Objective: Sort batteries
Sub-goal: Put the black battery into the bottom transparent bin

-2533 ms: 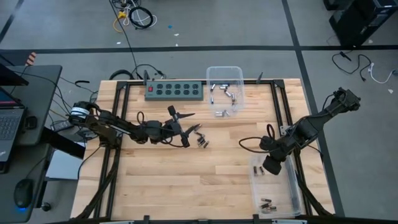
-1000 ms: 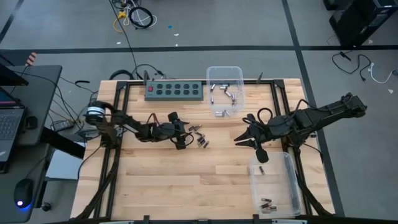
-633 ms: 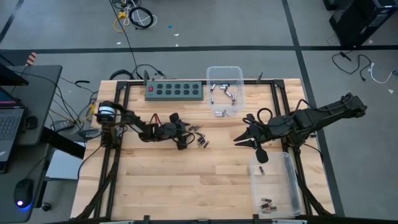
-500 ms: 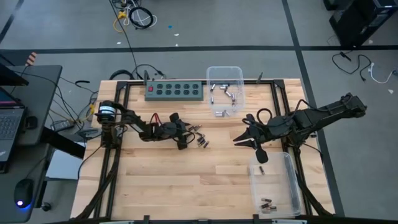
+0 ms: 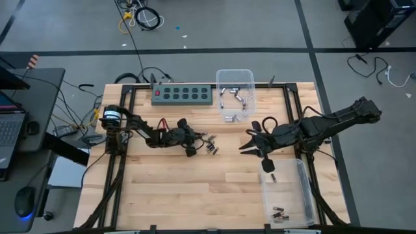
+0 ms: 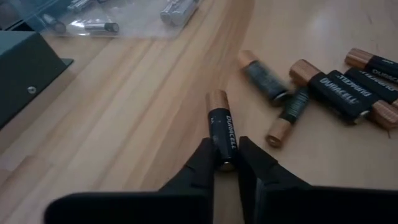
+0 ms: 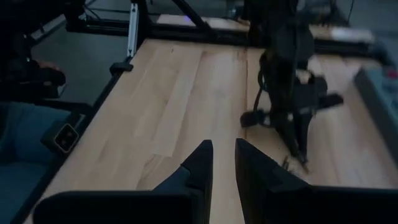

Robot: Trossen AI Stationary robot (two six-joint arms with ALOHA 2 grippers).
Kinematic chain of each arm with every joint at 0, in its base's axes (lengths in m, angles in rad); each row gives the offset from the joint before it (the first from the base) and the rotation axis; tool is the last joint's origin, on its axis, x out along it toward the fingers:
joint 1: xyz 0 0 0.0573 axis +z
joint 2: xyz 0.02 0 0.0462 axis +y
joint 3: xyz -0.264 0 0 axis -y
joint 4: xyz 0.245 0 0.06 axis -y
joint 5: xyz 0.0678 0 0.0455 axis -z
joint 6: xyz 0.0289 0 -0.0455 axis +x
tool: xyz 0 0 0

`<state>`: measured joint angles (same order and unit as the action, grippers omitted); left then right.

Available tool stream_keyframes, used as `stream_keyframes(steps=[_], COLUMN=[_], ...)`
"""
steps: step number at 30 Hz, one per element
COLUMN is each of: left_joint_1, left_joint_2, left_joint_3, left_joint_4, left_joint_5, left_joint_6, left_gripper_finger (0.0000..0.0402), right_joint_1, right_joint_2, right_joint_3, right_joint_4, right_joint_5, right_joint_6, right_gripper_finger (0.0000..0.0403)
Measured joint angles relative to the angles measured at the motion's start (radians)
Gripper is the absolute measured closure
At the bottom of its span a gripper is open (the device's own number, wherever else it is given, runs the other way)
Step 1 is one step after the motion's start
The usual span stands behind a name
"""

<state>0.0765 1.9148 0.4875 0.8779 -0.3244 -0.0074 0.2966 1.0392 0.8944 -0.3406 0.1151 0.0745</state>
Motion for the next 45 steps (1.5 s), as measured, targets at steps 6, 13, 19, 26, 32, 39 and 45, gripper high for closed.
stream_keyframes(steps=[6, 13, 19, 26, 32, 39, 45], left_joint_1=[-0.018, -0.067, -0.102, -0.127, -0.142, -0.143, -0.143], left_joint_2=[-0.009, -0.084, -0.174, -0.261, -0.281, -0.282, -0.281], left_joint_3=[-0.001, -0.009, -0.045, -0.099, -0.155, -0.137, -0.112], left_joint_4=[0.008, -0.069, -0.038, 0.179, 0.507, 0.681, 0.679], left_joint_5=[-0.033, -0.160, -0.230, -0.224, -0.119, 0.138, 0.184], left_joint_6=[-0.011, 0.000, 0.009, 0.129, 0.235, 0.271, 0.274], left_gripper_finger=[0.0383, 0.0371, 0.0372, 0.0371, 0.0370, 0.0369, 0.0369], right_joint_1=[-0.018, -0.079, -0.134, -0.196, -0.225, -0.228, -0.227], right_joint_2=[0.042, 0.067, 0.077, 0.137, 0.260, 0.430, 0.524], right_joint_3=[0.000, 0.000, 0.000, 0.000, 0.001, 0.000, 0.000], right_joint_4=[0.174, 0.290, 0.302, 0.351, 0.457, 0.793, 0.975], right_joint_5=[0.029, 0.110, 0.112, 0.107, 0.070, -0.034, -0.039], right_joint_6=[-0.165, -0.236, -0.231, -0.234, -0.239, -0.328, -0.389], right_gripper_finger=[0.0348, 0.0348, 0.0348, 0.0348, 0.0348, 0.0347, 0.0329])
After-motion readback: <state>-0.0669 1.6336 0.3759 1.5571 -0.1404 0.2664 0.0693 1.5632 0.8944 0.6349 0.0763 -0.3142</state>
